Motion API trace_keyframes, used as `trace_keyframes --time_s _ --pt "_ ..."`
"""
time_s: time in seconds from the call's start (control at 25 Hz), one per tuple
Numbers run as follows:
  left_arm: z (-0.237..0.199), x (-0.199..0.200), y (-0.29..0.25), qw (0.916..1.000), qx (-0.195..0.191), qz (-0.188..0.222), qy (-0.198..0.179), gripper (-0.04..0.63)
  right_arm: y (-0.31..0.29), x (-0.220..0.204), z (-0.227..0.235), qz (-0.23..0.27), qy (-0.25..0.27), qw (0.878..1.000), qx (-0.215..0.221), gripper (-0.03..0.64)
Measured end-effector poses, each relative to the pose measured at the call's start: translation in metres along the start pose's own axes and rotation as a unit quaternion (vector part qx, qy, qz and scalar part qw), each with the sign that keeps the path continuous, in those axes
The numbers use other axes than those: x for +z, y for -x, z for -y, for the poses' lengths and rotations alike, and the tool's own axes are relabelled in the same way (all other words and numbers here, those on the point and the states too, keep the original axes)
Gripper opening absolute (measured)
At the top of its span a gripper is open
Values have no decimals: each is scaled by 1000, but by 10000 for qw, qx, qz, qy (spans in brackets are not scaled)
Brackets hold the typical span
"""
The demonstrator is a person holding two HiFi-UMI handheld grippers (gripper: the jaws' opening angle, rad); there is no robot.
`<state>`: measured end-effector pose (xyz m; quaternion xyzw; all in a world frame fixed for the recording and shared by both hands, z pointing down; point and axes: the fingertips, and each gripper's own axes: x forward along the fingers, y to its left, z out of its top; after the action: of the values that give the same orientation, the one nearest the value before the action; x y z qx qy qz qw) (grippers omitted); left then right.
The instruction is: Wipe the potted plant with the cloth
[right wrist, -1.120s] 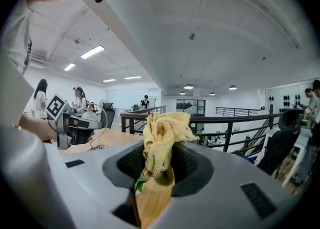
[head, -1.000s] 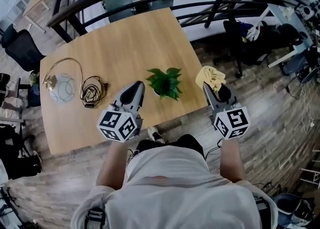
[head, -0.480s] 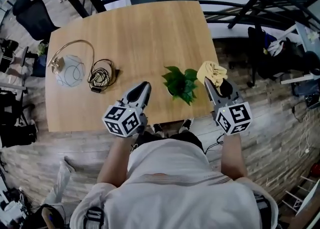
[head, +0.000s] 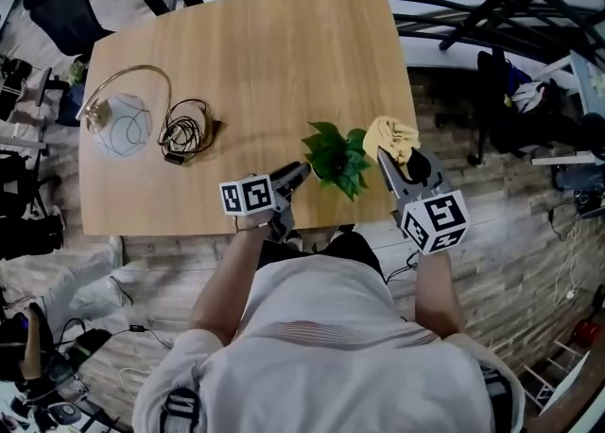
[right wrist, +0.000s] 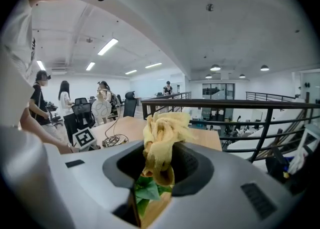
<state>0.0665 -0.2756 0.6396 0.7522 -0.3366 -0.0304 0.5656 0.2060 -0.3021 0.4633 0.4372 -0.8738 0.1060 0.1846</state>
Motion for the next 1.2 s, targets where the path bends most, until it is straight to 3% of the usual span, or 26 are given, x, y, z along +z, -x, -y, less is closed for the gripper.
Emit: trace_keyframes --time_s 0.12,0.32,0.44,0.6,0.72,0.88,1.04,1.2 --pt "-8 -10 -14 9995 -63 -113 273 147 -3 -6 -3 -87 1 9999 95 183" --pt "-9 -21 -27 9985 -174 -288 423 142 -13 -18 -13 -225 -59 9989 402 183" --pt "-15 -23 -29 9973 -119 -225 683 97 -22 -25 -39 -330 0 9936 1076 183" --pt "-15 -24 -30 9961 -147 -153 858 94 -38 -45 -90 -707 407 9712 2237 184" --pt "-15 -23 -30 9958 -103 -125 903 92 -61 -68 -107 -1119 645 9581 2555 184" --pt "-15 -24 -30 9954 -75 -109 954 91 -99 -90 -75 -1518 358 9678 1978 184" --pt "-14 -25 -30 9951 -67 -61 988 91 -112 -90 -21 -1460 -300 9816 1195 185" --pt "-15 -24 -29 9944 -84 -23 1054 91 -108 -98 21 -1508 -538 9855 558 186"
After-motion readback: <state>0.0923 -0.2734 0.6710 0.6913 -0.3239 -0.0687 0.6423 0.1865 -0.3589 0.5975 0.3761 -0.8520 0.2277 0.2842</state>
